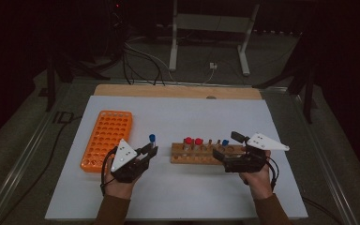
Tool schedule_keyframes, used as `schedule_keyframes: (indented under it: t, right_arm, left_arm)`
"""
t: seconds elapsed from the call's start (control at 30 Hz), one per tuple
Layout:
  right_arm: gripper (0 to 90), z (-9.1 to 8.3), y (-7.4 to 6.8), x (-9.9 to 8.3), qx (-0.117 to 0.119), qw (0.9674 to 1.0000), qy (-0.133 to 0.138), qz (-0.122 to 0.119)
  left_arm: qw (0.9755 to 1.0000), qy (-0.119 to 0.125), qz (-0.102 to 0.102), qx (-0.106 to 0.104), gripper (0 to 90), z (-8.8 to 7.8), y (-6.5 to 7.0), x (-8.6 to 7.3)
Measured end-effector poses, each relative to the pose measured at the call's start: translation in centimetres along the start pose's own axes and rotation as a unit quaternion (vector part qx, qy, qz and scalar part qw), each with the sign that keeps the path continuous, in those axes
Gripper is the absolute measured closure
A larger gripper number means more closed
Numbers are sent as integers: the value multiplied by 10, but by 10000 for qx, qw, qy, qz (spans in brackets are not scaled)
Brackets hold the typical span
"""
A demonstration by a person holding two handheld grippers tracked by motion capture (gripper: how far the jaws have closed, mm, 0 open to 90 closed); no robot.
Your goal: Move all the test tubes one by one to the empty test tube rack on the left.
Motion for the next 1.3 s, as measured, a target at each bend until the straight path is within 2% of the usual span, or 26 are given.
schedule_keyframes:
  t: [0.37,0.6,1.0,1.3]
  right_arm:
    - [1,-13,13,3,-249,9996,87,33]
    - [1,-15,15,2,-272,9996,83,19]
    - [2,-18,16,2,-261,9996,89,20]
    - [2,-21,17,1,-289,9995,83,73]
  left_arm:
    - [9991,196,-66,360,772,-25,-36,3]
    - [9975,125,-8,700,771,-32,-53,-4]
    - [9932,-96,91,1160,772,-38,-73,-19]
    - [9908,-185,35,1344,771,-45,-81,-27]
Point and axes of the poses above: each handheld gripper's, and its own axes: z roughly forward along the jaws, x roughly out of its top, y roughly to its right, the point moved 4 cm from there along z, roughly forward along the jaws, and after that the axes turned 13 degrees about y, right-handed, at the moved point
